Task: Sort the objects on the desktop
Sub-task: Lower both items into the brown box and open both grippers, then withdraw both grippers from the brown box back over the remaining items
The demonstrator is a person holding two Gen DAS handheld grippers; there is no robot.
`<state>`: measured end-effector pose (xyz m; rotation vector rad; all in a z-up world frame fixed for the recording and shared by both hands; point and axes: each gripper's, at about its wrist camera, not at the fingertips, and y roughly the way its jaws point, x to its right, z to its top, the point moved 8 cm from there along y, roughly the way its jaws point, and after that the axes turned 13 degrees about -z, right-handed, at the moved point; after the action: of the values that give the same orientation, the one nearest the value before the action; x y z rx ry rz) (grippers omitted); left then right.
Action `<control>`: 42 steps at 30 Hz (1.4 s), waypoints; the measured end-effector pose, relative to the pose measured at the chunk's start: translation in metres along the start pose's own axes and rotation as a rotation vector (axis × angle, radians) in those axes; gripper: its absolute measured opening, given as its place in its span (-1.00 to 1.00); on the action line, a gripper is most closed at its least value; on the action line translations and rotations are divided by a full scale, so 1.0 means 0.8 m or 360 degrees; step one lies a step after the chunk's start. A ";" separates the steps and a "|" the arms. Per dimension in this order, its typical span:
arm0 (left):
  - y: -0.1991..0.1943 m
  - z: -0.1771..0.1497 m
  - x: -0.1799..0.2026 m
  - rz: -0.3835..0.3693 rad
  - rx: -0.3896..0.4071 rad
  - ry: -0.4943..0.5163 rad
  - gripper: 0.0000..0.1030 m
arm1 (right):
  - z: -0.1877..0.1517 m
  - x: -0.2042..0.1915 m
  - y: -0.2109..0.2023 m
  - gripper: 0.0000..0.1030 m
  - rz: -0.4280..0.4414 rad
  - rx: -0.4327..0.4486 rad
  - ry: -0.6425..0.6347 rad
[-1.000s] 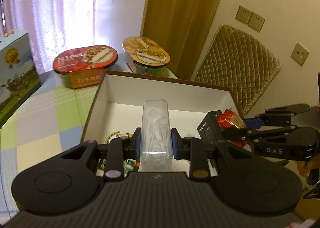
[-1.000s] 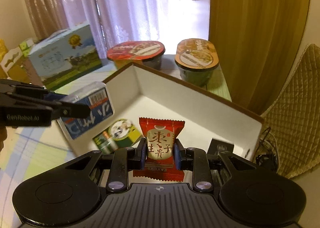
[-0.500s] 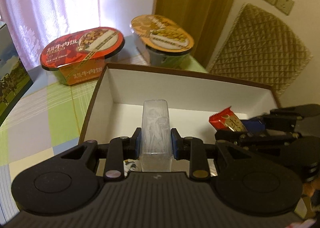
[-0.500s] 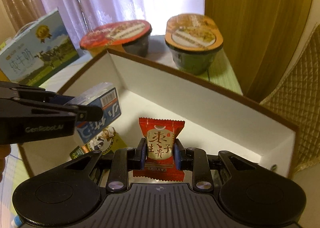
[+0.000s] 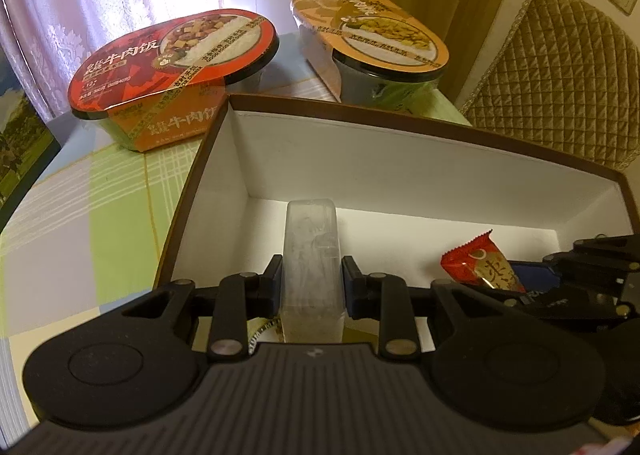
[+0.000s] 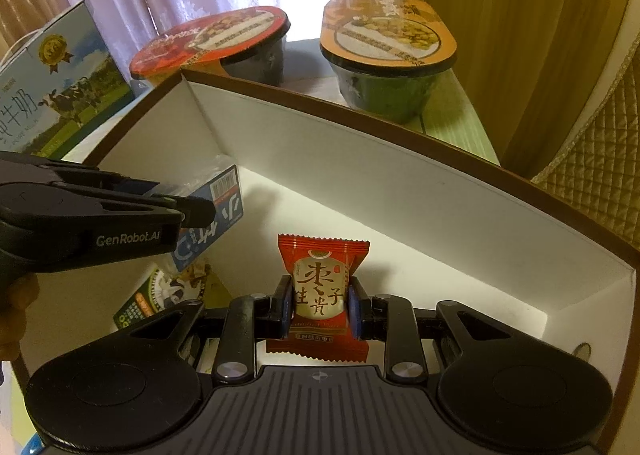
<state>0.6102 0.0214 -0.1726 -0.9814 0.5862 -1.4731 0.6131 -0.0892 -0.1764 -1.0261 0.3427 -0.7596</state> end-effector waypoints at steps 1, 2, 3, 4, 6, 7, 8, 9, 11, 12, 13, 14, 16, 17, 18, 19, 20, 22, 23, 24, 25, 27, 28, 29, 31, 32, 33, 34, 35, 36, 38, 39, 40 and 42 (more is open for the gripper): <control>0.003 0.001 0.000 0.0001 -0.0003 0.0004 -0.52 | 0.000 0.000 0.002 -0.53 0.0000 -0.0003 0.0002; 0.005 0.002 -0.001 0.0003 -0.0007 0.0005 -0.52 | 0.001 0.001 0.003 -0.53 -0.0001 -0.0005 0.0003; 0.007 0.002 -0.001 0.0005 -0.0013 0.0006 -0.52 | 0.001 0.000 0.004 -0.53 -0.0003 -0.0006 0.0002; 0.010 0.003 -0.001 0.0004 -0.0017 0.0010 -0.52 | 0.002 0.001 0.005 -0.53 -0.0005 -0.0006 0.0000; 0.014 0.004 -0.001 0.0010 -0.0024 0.0021 -0.52 | 0.003 0.001 0.007 -0.53 -0.0007 -0.0007 -0.0001; 0.016 0.004 -0.001 0.0018 -0.0029 0.0028 -0.52 | 0.004 0.001 0.007 -0.53 -0.0007 -0.0007 0.0000; 0.018 0.004 -0.001 0.0026 -0.0037 0.0034 -0.52 | 0.004 0.000 0.009 -0.53 -0.0004 -0.0009 0.0001; 0.019 0.004 -0.001 0.0027 -0.0040 0.0044 -0.52 | 0.005 0.000 0.010 -0.53 -0.0004 -0.0011 0.0002; 0.019 0.004 -0.001 0.0024 -0.0045 0.0048 -0.52 | 0.005 -0.002 0.011 -0.53 -0.0003 -0.0013 0.0002; 0.018 0.005 -0.002 0.0023 -0.0040 0.0041 -0.50 | 0.006 -0.003 0.012 -0.53 0.0000 -0.0014 0.0001; 0.017 0.005 -0.002 0.0007 -0.0038 0.0037 -0.48 | 0.006 -0.004 0.012 -0.53 0.0003 -0.0013 -0.0001; 0.016 0.005 -0.001 -0.0005 -0.0037 0.0043 -0.48 | 0.006 -0.005 0.012 -0.53 0.0003 -0.0012 -0.0003; 0.014 0.006 0.000 0.0008 -0.0037 0.0076 -0.48 | 0.006 -0.006 0.012 -0.53 0.0003 -0.0009 -0.0005; 0.013 0.006 0.001 0.0012 -0.0038 0.0089 -0.48 | 0.006 -0.006 0.012 -0.53 0.0002 -0.0009 -0.0003; 0.012 0.005 0.002 0.0014 -0.0036 0.0097 -0.48 | 0.006 -0.007 0.012 -0.53 0.0005 -0.0007 -0.0002; 0.010 0.005 0.002 0.0014 -0.0034 0.0101 -0.48 | 0.007 -0.008 0.012 -0.52 0.0012 -0.0001 0.0000; 0.008 0.005 0.002 0.0009 -0.0034 0.0100 -0.48 | 0.007 -0.008 0.011 -0.52 0.0017 0.0010 0.0006; 0.005 0.004 0.002 -0.0003 -0.0032 0.0095 -0.48 | 0.009 -0.010 0.010 -0.47 0.0043 0.0026 0.0018; 0.003 0.003 0.002 -0.0008 -0.0031 0.0094 -0.48 | 0.010 -0.010 0.009 -0.32 0.0048 0.0041 0.0026; 0.001 0.003 0.002 -0.0013 -0.0033 0.0094 -0.47 | 0.011 -0.010 0.007 -0.16 0.0035 0.0064 0.0030; 0.000 0.002 0.003 -0.0020 -0.0036 0.0095 -0.46 | 0.012 -0.010 0.003 0.24 0.0018 0.0094 0.0028; -0.004 0.000 0.003 -0.0024 -0.0038 0.0095 -0.45 | 0.014 -0.011 -0.006 0.43 0.0012 0.0160 -0.0006; -0.006 -0.001 0.003 -0.0029 -0.0036 0.0097 -0.43 | 0.013 -0.012 -0.010 0.44 0.0013 0.0170 -0.0022; -0.009 -0.002 0.004 -0.0034 -0.0032 0.0099 -0.42 | 0.012 -0.013 -0.012 0.45 0.0010 0.0168 -0.0034; -0.016 -0.004 0.005 -0.0048 -0.0022 0.0089 -0.37 | 0.007 -0.011 -0.018 0.52 -0.0005 0.0153 -0.0052; -0.020 -0.005 0.006 -0.0057 -0.0022 0.0085 -0.34 | 0.005 -0.011 -0.022 0.61 -0.0006 0.0150 -0.0064; -0.024 -0.006 0.007 -0.0065 -0.0021 0.0082 -0.25 | 0.002 -0.011 -0.026 0.66 -0.0009 0.0149 -0.0079; -0.029 -0.008 0.008 -0.0059 -0.0014 0.0083 -0.07 | -0.001 -0.010 -0.030 0.74 -0.0016 0.0147 -0.0088; -0.033 -0.009 0.008 -0.0044 -0.0009 0.0089 0.02 | -0.004 -0.010 -0.033 0.80 -0.0025 0.0144 -0.0094; -0.039 -0.011 0.009 -0.0025 -0.0001 0.0105 0.10 | -0.008 -0.009 -0.036 0.82 -0.0038 0.0139 -0.0097; -0.047 -0.015 0.010 -0.0007 0.0002 0.0119 0.14 | -0.013 -0.008 -0.043 0.90 -0.0052 0.0137 -0.0098; -0.051 -0.017 0.010 0.0001 0.0000 0.0115 0.19 | -0.016 -0.008 -0.046 0.91 -0.0057 0.0136 -0.0095; -0.054 -0.018 0.010 0.0001 0.0001 0.0110 0.23 | -0.017 -0.007 -0.049 0.96 -0.0063 0.0137 -0.0092; -0.061 -0.021 0.009 0.0000 0.0008 0.0098 0.28 | -0.020 -0.006 -0.057 0.96 -0.0069 0.0142 -0.0085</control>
<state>0.5704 0.0193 -0.1390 -0.9349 0.6269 -1.5083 0.5814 -0.1095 -0.1456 -0.9701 0.2393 -0.7785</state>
